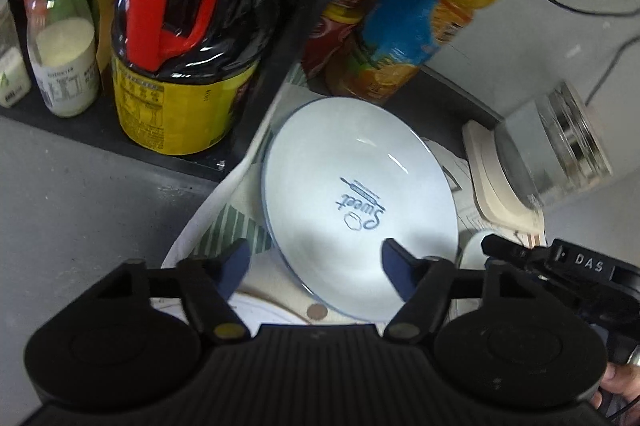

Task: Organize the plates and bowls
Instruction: 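Close both grippers on the 'Sweet' plate rim and lift it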

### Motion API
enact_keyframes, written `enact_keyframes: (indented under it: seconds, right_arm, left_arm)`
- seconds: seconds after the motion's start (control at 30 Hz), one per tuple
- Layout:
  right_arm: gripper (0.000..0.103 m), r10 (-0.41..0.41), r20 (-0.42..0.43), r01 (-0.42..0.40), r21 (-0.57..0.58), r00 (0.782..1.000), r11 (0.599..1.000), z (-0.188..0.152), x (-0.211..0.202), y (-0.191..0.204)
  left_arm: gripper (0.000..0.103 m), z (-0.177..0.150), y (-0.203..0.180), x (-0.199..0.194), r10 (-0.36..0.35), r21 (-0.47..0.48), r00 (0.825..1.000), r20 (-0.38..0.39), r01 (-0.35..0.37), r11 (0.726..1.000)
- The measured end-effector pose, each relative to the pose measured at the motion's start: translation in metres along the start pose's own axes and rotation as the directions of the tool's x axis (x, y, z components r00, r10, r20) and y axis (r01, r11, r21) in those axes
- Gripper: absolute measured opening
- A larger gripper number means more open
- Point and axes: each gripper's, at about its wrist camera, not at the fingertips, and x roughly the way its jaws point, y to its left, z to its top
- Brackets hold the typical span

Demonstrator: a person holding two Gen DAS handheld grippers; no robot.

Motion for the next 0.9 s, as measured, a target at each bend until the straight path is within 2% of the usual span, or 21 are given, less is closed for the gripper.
enact_keyframes:
  seconds: [0.17, 0.33, 0.5, 0.6, 0.7, 0.9]
  right_arm:
    - [0.035, -0.065, -0.015, 0.064, -0.030, 0.998, 0.997, 0.007, 0.017, 0.003]
    - [0.034, -0.128, -0.034, 0.125, -0.059, 0.991, 0.990, 0.011, 0.032, 0.003]
    - [0.033, -0.144, -0.054, 0.140, -0.074, 0.988, 0.987, 0.011, 0.046, 0.003]
    - [0.031, -0.161, -0.077, 0.154, -0.088, 0.984, 0.984, 0.009, 0.055, 0.005]
    - [0.023, -0.183, -0.073, 0.175, -0.109, 0.980, 0.979, 0.004, 0.060, 0.005]
    - [0.018, -0.192, -0.073, 0.182, -0.130, 0.979, 0.975, 0.005, 0.064, 0.007]
  left_arm:
    - [0.050, 0.006, 0.013, 0.013, -0.009, -0.051, 1.000, 0.003, 0.009, 0.999]
    - [0.040, 0.008, 0.021, 0.028, -0.014, -0.082, 1.000, -0.010, 0.013, 0.997]
    - [0.025, 0.007, 0.028, 0.040, -0.009, -0.104, 0.999, -0.038, 0.005, 0.995]
    - [0.020, 0.006, 0.028, 0.047, -0.008, -0.109, 0.999, -0.041, 0.003, 0.994]
    - [0.013, 0.005, 0.030, 0.053, 0.002, -0.128, 0.998, -0.057, -0.009, 0.992]
    - [0.008, 0.005, 0.030, 0.060, -0.005, -0.154, 0.998, -0.061, -0.004, 0.988]
